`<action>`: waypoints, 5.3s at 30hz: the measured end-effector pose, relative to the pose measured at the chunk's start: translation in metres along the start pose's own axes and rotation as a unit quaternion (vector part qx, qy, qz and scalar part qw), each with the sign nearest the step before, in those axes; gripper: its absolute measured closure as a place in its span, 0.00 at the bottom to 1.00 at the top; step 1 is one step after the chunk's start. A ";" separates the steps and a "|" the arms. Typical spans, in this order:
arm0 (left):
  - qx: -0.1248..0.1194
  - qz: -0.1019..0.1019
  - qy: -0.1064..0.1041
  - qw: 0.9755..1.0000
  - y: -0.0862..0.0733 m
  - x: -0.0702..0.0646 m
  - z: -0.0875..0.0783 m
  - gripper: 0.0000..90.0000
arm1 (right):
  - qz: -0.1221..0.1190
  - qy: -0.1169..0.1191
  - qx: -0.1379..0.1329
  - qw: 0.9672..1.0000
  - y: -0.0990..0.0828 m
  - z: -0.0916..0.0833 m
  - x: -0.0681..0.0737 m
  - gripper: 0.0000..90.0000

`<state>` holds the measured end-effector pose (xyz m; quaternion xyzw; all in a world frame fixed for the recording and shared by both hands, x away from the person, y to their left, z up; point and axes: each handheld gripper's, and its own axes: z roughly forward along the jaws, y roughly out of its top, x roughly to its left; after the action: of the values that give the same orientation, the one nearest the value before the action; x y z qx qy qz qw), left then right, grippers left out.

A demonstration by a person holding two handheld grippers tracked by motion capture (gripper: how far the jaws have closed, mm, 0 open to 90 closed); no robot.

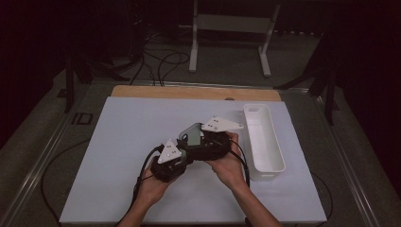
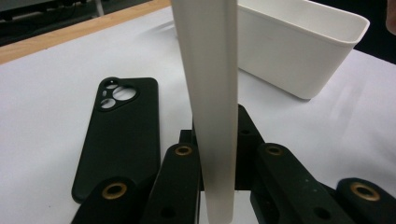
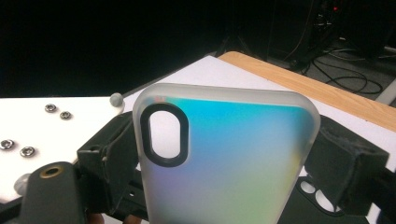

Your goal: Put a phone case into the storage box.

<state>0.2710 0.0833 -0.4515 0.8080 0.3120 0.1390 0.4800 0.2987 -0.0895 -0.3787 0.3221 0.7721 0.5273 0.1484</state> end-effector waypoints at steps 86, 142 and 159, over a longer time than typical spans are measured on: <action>-0.064 -0.032 0.200 0.977 -0.091 0.062 -0.072 0.00 | 0.043 -0.139 -0.036 0.989 0.029 -0.034 -0.098 0.18; -0.064 -0.034 0.199 0.977 -0.091 0.060 -0.071 0.00 | 0.107 -0.306 -0.011 0.946 0.022 -0.049 -0.210 0.18; -0.067 -0.034 0.200 0.977 -0.090 0.060 -0.072 0.00 | 0.118 -0.331 0.019 0.936 0.010 -0.038 -0.228 0.18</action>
<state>0.2455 0.2023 -0.4979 0.7189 0.4188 0.3016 0.4657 0.4508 -0.2633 -0.3793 0.5697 0.6456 0.3904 0.3260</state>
